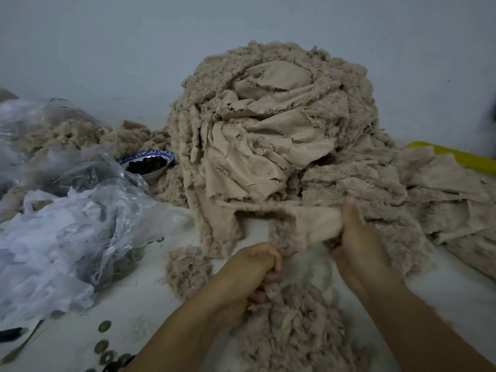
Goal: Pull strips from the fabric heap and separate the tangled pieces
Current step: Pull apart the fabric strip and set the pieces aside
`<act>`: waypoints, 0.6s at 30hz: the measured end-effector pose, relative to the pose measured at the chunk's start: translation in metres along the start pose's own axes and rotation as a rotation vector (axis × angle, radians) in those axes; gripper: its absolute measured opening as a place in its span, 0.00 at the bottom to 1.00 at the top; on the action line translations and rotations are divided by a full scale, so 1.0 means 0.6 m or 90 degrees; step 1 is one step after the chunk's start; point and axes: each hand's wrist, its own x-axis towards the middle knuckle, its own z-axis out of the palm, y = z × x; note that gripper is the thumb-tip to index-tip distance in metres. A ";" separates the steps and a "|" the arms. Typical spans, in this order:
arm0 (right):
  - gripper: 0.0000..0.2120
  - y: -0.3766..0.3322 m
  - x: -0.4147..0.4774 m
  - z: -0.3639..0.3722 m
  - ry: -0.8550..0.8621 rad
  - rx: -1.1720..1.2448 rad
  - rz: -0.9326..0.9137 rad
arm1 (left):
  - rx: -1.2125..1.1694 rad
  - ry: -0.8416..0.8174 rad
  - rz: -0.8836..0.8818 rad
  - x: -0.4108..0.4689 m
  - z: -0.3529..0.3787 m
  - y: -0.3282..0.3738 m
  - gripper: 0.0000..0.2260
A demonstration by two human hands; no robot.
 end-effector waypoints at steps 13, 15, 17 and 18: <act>0.15 0.003 -0.035 0.003 -0.371 -0.067 0.140 | -0.656 0.011 0.065 0.034 -0.061 -0.003 0.12; 0.16 0.003 -0.031 0.000 -0.317 -0.078 0.108 | -0.690 0.067 0.100 0.040 -0.080 0.001 0.14; 0.17 0.007 -0.024 -0.001 -0.251 -0.135 0.062 | -0.672 0.053 0.136 0.039 -0.088 0.000 0.12; 0.18 0.012 -0.022 -0.001 -0.221 -0.168 0.044 | -0.640 0.044 0.149 0.036 -0.086 0.000 0.10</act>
